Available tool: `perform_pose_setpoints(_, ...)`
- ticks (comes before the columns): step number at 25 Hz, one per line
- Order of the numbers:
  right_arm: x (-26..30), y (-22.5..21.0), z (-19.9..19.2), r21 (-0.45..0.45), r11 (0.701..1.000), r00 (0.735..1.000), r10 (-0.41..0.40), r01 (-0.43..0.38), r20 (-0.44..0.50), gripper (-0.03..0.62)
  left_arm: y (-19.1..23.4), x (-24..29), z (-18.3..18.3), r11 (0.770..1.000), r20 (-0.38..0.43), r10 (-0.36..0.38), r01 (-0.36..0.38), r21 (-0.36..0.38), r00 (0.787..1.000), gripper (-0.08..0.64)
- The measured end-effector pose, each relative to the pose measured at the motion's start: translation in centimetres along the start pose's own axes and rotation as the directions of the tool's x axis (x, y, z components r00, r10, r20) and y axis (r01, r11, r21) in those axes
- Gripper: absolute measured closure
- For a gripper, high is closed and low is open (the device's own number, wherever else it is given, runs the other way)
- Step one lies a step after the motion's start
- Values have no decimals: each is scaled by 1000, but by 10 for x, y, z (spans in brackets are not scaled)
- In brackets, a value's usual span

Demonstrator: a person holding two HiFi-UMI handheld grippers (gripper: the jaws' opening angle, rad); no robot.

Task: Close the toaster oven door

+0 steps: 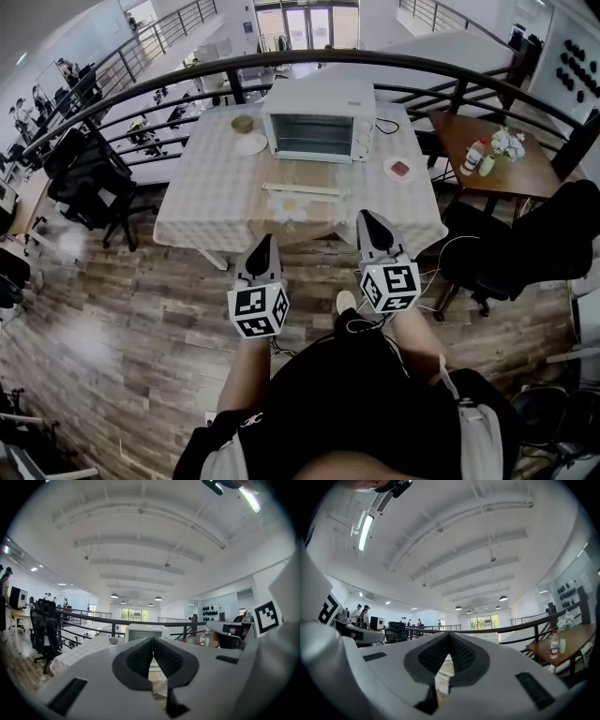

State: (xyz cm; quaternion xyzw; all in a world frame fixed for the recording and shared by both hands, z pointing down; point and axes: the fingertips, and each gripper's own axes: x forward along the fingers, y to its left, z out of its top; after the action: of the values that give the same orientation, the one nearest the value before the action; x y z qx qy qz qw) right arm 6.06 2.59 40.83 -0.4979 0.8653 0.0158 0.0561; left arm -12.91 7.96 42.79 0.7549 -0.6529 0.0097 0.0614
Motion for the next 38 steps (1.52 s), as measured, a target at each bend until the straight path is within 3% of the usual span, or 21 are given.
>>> perform_pose_setpoints(6, 47, -11, -4, 11, 999, 999, 31, -32, 19, 598, 15, 32, 4, 999, 12, 32, -32, 14, 999, 546)
perform_pose_setpoints(17, 161, -75, -16, 21, 998, 999, 51, -51, -4, 598, 29, 156, 14, 999, -20, 48, -47, 28, 999, 546)
perform_pose_setpoints(29, 280, -128, -45, 21, 985, 983, 170, -169, -67, 598, 51, 274, 11, 989, -64, 147, -148, -8, 987, 546)
perform_pose_setpoints(38, 337, -126, -64, 62, 973, 967, 230, -224, -107, 598, 80, 310, 5, 979, -119, 200, -202, -8, 973, 546)
